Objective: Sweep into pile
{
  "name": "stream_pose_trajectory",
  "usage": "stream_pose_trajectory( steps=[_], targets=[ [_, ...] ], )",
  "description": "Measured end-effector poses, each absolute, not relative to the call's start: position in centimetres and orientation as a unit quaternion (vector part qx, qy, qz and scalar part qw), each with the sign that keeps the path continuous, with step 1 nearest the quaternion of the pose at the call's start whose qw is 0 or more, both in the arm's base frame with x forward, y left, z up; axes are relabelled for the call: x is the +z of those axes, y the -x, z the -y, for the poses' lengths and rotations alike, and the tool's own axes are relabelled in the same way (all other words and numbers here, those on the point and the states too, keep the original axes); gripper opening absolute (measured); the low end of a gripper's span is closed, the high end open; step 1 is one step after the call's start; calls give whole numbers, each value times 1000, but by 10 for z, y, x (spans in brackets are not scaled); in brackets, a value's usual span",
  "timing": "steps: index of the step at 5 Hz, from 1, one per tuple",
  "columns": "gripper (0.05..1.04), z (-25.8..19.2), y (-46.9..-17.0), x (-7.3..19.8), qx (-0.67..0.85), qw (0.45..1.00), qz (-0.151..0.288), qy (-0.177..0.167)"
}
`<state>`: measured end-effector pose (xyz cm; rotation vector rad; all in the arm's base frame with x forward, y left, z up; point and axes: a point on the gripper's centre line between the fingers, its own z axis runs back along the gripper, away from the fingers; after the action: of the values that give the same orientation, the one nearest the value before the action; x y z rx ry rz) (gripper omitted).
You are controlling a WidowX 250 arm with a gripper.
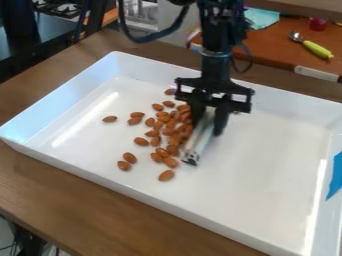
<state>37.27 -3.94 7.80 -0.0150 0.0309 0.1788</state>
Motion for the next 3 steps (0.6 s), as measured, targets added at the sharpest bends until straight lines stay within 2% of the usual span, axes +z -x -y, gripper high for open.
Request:
stream_pose_trajectory(
  steps=[2, 3],
  targets=[
    [384, -10, -370, 77, 86, 994, -27, -55],
    [384, -24, -381, 76, 91, 992, -3, -91]
  ],
)
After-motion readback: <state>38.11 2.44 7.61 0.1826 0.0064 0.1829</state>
